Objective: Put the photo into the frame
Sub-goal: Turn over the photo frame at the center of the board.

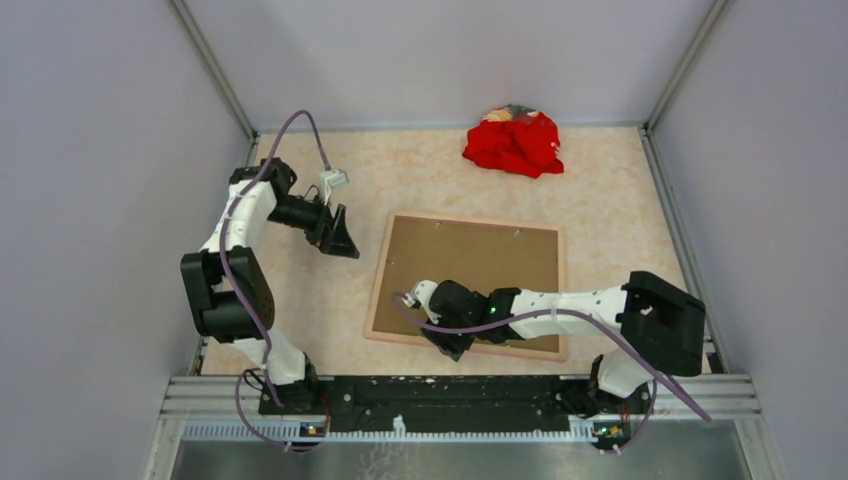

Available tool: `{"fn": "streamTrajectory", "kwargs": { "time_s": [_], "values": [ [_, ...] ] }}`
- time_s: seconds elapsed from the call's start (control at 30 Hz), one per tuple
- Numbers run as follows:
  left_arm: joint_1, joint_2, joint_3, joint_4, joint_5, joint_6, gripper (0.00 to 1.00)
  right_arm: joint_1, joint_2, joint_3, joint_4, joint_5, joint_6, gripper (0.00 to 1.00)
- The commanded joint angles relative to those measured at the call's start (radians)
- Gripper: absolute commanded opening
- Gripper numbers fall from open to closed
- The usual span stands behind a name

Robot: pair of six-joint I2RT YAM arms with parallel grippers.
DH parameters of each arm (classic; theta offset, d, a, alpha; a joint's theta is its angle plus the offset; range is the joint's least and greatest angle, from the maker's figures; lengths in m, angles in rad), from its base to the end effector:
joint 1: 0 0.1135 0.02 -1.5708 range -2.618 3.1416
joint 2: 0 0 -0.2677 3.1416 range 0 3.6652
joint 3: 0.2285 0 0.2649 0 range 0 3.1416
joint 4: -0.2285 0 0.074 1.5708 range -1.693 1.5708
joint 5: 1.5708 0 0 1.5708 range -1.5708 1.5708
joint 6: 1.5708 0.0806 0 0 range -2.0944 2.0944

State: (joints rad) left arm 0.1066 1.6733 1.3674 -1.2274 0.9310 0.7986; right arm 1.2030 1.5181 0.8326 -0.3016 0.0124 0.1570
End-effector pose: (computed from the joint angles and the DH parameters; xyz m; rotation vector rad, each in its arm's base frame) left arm 0.3212 -0.0307 0.2373 0.8639 2.3274 -1.1011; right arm 0.1192 0.3065 0.1349 -1.3135 2.2881 0.4857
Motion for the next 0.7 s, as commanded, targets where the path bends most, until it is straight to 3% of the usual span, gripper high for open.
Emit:
{"fn": "streamTrajectory", "kwargs": {
  "time_s": [0.0,0.23,0.33,0.53,0.6,0.67],
  "values": [
    [0.007,-0.043,0.015,-0.072,0.033,0.059,0.99,0.030,0.012,0.042,0.015,0.041,-0.014,0.52],
    [0.009,-0.093,-0.015,-0.073,0.028,0.070,0.99,0.035,0.024,0.024,0.031,0.071,-0.009,0.51],
    [0.026,-0.153,-0.044,-0.122,0.093,0.200,0.99,0.035,0.033,0.012,0.052,0.057,-0.012,0.45],
    [0.036,-0.308,-0.129,-0.104,0.089,0.256,0.99,0.035,0.084,0.002,0.051,0.077,-0.015,0.43],
    [0.037,-0.335,-0.137,-0.149,0.082,0.293,0.99,0.035,0.106,0.011,0.046,0.083,-0.006,0.36],
    [0.036,-0.372,-0.163,-0.161,0.073,0.318,0.99,0.036,0.125,0.030,0.031,0.096,-0.006,0.21]
  ]
}}
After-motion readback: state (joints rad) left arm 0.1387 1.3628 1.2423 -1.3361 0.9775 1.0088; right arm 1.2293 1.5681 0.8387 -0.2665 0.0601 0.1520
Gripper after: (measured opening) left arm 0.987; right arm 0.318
